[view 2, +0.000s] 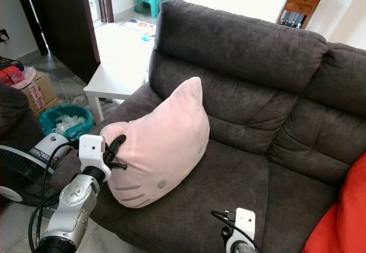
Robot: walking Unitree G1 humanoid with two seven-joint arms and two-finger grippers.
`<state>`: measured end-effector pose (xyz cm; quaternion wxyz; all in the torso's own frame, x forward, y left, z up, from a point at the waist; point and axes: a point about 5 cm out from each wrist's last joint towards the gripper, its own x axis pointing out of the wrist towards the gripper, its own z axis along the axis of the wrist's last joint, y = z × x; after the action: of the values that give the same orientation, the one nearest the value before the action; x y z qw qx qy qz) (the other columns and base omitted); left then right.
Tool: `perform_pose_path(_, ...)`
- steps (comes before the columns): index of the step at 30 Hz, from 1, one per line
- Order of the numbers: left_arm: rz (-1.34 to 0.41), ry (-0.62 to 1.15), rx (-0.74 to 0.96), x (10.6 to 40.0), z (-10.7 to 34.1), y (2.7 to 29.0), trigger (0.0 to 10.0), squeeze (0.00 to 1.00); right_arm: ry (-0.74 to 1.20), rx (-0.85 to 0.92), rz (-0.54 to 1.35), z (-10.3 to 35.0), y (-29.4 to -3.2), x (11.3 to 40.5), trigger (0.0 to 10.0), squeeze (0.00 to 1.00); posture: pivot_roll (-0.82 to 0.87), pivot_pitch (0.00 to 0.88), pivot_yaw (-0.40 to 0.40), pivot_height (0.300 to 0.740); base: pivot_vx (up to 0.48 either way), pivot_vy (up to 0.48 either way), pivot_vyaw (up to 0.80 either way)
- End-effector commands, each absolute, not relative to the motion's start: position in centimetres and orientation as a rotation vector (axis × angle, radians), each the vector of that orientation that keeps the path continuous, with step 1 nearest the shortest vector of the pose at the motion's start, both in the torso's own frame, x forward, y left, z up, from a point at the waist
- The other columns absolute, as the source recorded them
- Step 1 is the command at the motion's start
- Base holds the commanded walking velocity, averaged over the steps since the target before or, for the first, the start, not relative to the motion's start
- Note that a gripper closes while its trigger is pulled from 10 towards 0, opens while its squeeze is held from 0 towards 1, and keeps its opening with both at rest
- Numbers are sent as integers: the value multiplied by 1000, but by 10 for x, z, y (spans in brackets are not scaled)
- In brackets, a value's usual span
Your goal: Move the pillow to the sofa from floor
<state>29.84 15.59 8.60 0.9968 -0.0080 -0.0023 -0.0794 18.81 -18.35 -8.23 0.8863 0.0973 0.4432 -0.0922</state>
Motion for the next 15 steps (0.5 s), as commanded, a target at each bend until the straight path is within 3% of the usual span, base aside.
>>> perform_pose_path(1, -171, -97, 11, 304, 105, 154, 10000, 1000, 917, 219, -212, -83, -186, 187, 10000, 0, 155, 0, -110, 740, 0, 0, 0)
perform_pose_path(15, -283, -104, 131, 292, 109, 145, 10000, 1000, 906, 218, -201, -82, -185, 187, 10000, 0, 165, 0, -106, 740, 0, 0, 0)
